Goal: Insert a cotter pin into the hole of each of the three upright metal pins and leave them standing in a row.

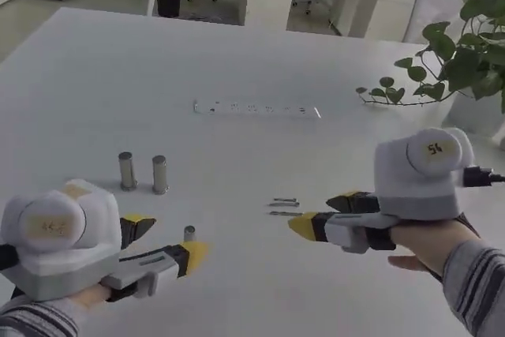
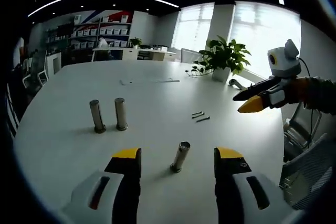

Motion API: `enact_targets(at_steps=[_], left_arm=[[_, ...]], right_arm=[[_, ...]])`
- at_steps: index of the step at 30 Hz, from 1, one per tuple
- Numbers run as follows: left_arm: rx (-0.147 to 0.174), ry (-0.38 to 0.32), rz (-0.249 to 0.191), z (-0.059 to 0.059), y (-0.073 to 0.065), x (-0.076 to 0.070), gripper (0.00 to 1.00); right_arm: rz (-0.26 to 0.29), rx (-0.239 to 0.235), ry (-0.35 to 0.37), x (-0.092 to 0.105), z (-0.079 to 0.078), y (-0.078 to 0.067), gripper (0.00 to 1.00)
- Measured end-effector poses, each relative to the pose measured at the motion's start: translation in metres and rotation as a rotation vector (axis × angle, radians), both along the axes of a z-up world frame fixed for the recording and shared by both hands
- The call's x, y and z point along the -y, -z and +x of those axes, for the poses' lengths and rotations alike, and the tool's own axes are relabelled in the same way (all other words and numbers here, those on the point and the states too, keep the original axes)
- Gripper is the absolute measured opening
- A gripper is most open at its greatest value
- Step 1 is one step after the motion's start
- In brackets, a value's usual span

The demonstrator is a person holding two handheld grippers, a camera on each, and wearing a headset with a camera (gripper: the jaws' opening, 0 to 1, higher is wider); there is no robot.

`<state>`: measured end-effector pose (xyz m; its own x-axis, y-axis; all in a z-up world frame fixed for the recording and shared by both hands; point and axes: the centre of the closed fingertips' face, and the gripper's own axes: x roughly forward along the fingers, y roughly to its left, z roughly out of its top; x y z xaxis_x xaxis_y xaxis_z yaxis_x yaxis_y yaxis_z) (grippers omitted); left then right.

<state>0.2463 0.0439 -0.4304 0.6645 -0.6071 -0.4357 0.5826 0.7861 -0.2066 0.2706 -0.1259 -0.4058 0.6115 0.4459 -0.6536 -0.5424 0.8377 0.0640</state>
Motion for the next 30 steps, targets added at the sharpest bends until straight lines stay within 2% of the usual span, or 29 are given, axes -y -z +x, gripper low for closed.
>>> enact_targets(at_steps=[2, 5, 6, 11, 13, 16, 22, 30], left_arm=[[-0.011, -0.005, -0.004, -0.001, 0.000, -0.004, 0.60], [-0.008, -0.018, 0.013, -0.005, -0.002, -0.008, 0.64], [-0.016, -0.024, 0.019, -0.007, -0.002, -0.010, 0.66], [0.011, -0.066, 0.024, -0.009, -0.009, -0.016, 0.69], [0.021, -0.071, 0.034, -0.011, -0.012, -0.016, 0.71], [0.034, -0.079, 0.061, -0.014, -0.015, -0.019, 0.71], [0.040, -0.115, 0.032, -0.018, -0.021, -0.022, 0.70], [0.039, -0.097, 0.064, -0.024, -0.020, -0.022, 0.69]], right_arm=[[-0.035, -0.016, -0.023, 0.002, 0.005, 0.001, 0.38], [-0.078, -0.019, -0.062, 0.004, 0.014, 0.003, 0.36], [-0.102, -0.015, -0.086, 0.005, 0.016, 0.004, 0.35], [-0.117, -0.028, -0.124, 0.005, 0.026, 0.012, 0.31], [-0.139, -0.032, -0.139, 0.009, 0.033, 0.018, 0.29], [-0.178, -0.029, -0.165, 0.015, 0.042, 0.023, 0.26], [-0.222, -0.032, -0.208, 0.017, 0.057, 0.030, 0.21], [-0.287, -0.054, -0.304, 0.014, 0.076, 0.049, 0.17]])
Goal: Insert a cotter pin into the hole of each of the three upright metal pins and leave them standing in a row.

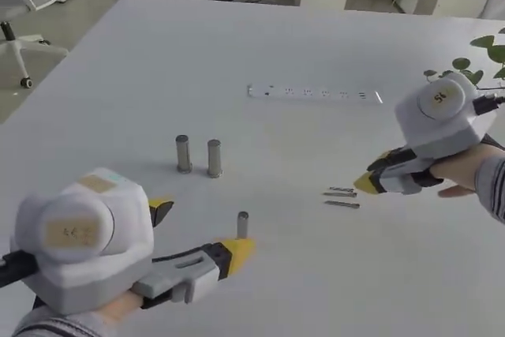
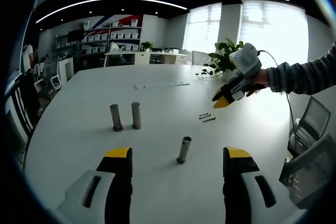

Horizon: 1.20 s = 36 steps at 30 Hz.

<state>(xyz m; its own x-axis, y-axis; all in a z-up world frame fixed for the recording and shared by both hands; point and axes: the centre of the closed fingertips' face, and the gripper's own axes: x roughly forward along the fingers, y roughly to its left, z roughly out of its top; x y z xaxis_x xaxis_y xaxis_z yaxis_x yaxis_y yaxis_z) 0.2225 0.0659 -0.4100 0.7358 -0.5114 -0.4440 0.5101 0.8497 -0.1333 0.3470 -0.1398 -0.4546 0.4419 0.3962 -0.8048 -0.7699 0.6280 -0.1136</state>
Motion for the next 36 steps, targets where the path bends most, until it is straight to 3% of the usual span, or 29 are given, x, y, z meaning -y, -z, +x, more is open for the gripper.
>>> enact_targets(at_steps=[18, 24, 29, 33, 36], left_arm=[[-0.009, -0.019, -0.003, -0.003, 0.000, -0.006, 0.66], [-0.008, -0.022, -0.004, -0.003, 0.000, -0.007, 0.65], [-0.006, -0.016, 0.005, -0.002, -0.001, -0.007, 0.65], [-0.002, -0.017, 0.004, -0.001, -0.003, -0.008, 0.65], [-0.001, -0.017, 0.003, -0.001, -0.004, -0.008, 0.64]], right_arm=[[-0.108, -0.107, -0.134, -0.009, 0.004, 0.026, 0.11], [-0.114, -0.145, -0.171, -0.013, 0.003, 0.031, 0.09], [-0.114, -0.175, -0.161, -0.014, 0.005, 0.033, 0.07], [-0.155, -0.219, -0.173, -0.007, 0.001, 0.038, 0.07], [-0.142, -0.212, -0.179, -0.010, 0.004, 0.037, 0.06]])
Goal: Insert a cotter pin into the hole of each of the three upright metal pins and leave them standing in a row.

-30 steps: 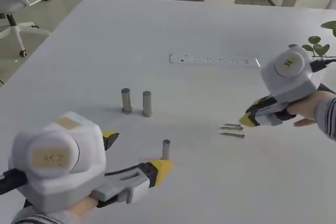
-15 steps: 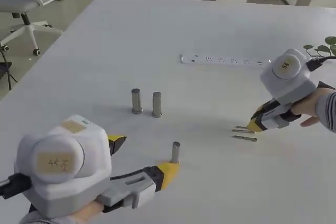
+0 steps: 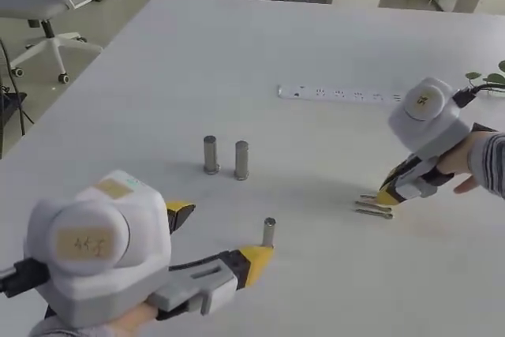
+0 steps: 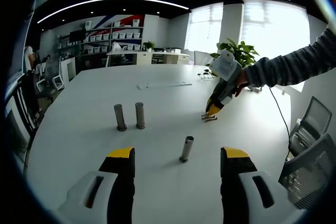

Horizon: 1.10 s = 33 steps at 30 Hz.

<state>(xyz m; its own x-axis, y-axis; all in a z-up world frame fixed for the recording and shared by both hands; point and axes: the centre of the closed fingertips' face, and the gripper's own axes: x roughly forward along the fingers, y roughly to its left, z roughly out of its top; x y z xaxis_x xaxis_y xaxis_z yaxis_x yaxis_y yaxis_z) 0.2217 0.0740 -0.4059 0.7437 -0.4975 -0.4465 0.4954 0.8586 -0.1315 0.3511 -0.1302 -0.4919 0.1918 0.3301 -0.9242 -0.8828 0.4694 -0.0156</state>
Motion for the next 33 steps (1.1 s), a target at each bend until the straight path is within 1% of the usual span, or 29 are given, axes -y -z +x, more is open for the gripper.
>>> enact_targets(at_steps=[6, 8, 9, 10, 15, 19, 20, 25, 26, 27, 28, 31, 33], left_arm=[[-0.005, -0.004, 0.007, 0.000, 0.001, -0.002, 0.63], [-0.006, 0.000, 0.009, -0.001, 0.001, -0.002, 0.63], [-0.006, 0.000, 0.010, -0.001, 0.001, -0.002, 0.63], [-0.007, 0.001, 0.010, -0.001, 0.001, -0.002, 0.62], [-0.009, 0.006, 0.012, 0.000, 0.001, 0.000, 0.62], [-0.009, 0.014, 0.015, -0.001, 0.000, 0.002, 0.60], [-0.013, 0.015, 0.010, -0.001, 0.000, 0.002, 0.59], [-0.016, 0.026, 0.008, -0.003, 0.000, 0.005, 0.57], [-0.017, 0.029, 0.008, -0.004, 0.000, 0.006, 0.57], [-0.019, 0.033, 0.007, -0.004, 0.000, 0.007, 0.56], [-0.020, 0.038, 0.005, -0.005, 0.000, 0.008, 0.55], [-0.022, 0.051, 0.004, -0.006, 0.000, 0.010, 0.53], [-0.027, 0.058, 0.003, -0.007, 0.000, 0.012, 0.51]], right_arm=[[-0.015, 0.018, -0.042, 0.000, 0.000, 0.000, 0.03], [-0.021, 0.027, -0.068, 0.000, -0.001, -0.001, 0.02], [-0.030, 0.038, -0.103, -0.001, -0.001, 0.000, 0.01], [-0.034, 0.043, -0.112, -0.002, -0.002, 0.000, 0.00], [-0.036, 0.046, -0.115, -0.002, -0.002, 0.000, 0.00], [-0.043, 0.065, -0.136, -0.002, -0.001, 0.000, 0.00], [-0.045, 0.077, -0.147, -0.002, -0.002, 0.000, 0.00], [-0.045, 0.098, -0.143, -0.002, -0.003, -0.001, 0.00], [-0.050, 0.108, -0.148, -0.001, -0.003, -0.001, 0.00], [-0.062, 0.134, -0.157, -0.001, -0.001, -0.002, 0.00], [-0.062, 0.141, -0.154, -0.001, -0.002, -0.003, 0.00], [-0.035, 0.166, -0.149, -0.003, -0.001, -0.007, 0.00], [-0.015, 0.170, -0.137, -0.005, -0.003, -0.012, 0.00]])
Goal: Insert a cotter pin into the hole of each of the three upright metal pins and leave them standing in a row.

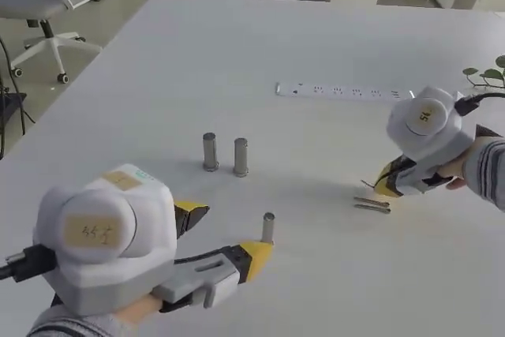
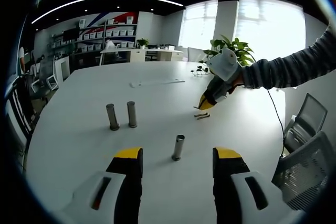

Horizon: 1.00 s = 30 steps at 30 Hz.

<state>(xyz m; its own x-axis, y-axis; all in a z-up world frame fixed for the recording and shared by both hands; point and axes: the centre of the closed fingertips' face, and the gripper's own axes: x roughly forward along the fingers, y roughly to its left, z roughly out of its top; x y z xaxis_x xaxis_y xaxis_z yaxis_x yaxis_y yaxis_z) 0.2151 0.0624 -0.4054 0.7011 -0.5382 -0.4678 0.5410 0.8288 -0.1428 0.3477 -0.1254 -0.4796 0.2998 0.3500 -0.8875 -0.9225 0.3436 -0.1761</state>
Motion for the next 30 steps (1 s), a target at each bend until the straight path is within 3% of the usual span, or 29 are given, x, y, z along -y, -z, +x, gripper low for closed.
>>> enact_targets(at_steps=[3, 7, 9, 13, 23, 25, 30], left_arm=[[0.000, 0.010, -0.003, 0.000, -0.003, 0.002, 0.48], [0.006, 0.024, -0.010, 0.001, -0.008, 0.007, 0.47], [0.006, 0.031, -0.015, 0.001, -0.010, 0.009, 0.45], [0.002, 0.048, 0.004, 0.002, -0.009, 0.011, 0.41], [-0.036, 0.079, -0.098, 0.004, -0.020, 0.018, 0.33], [-0.041, 0.089, -0.103, 0.003, -0.020, 0.021, 0.32], [-0.067, 0.118, -0.112, 0.001, -0.021, 0.030, 0.29]], right_arm=[[-0.009, 0.028, 0.002, 0.001, -0.003, -0.007, 0.00], [0.033, 0.067, -0.022, -0.008, -0.010, -0.022, 0.00], [0.058, 0.064, -0.043, -0.014, -0.018, -0.027, 0.00], [0.088, 0.085, -0.095, -0.026, -0.033, -0.036, 0.00], [0.153, 0.155, -0.248, -0.066, -0.073, -0.060, 0.00], [0.147, 0.197, -0.311, -0.076, -0.078, -0.067, 0.00], [0.163, 0.209, -0.370, -0.091, -0.092, -0.075, 0.00]])
